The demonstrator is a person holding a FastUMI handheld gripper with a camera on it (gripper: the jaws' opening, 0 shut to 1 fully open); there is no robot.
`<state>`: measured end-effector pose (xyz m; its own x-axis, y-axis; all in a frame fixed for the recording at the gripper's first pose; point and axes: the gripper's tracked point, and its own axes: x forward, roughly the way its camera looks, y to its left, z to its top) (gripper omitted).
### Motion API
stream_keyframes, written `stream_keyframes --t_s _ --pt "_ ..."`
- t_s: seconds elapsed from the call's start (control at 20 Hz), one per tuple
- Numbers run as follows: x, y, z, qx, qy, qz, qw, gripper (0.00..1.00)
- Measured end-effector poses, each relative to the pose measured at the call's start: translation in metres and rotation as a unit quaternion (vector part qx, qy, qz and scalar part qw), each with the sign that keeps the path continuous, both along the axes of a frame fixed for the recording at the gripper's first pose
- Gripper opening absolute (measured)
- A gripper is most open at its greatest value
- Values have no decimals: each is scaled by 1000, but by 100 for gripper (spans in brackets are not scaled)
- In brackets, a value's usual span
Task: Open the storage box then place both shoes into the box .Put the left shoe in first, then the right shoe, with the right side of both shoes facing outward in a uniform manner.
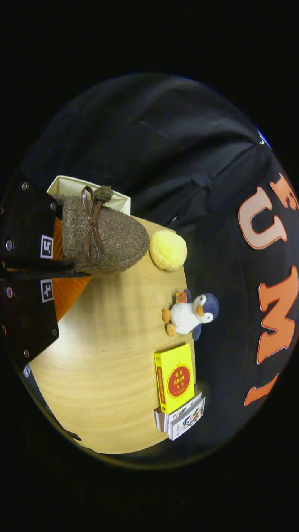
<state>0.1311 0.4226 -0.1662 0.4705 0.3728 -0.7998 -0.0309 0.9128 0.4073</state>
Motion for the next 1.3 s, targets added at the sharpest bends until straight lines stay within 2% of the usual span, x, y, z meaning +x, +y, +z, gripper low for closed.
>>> stream_keyframes --t_s 0.1,0.3,0.5,0.65,0.95,1.1,1.2,1.3 --pt "2 32 1 4 1 14 1000 4" --pt "2 71 -19 -25 7 22 999 4" --pt "-4 90 -46 -53 22 19 998 5" --pt "-18 99 -68 -69 44 32 996 8" --pt "-44 96 -76 -80 72 56 993 29" --pt "-45 101 -48 -25 52 74 996 42" --pt "-42 89 -28 -8 25 84 996 51" --pt "-39 73 -11 3 -4 88 996 56"
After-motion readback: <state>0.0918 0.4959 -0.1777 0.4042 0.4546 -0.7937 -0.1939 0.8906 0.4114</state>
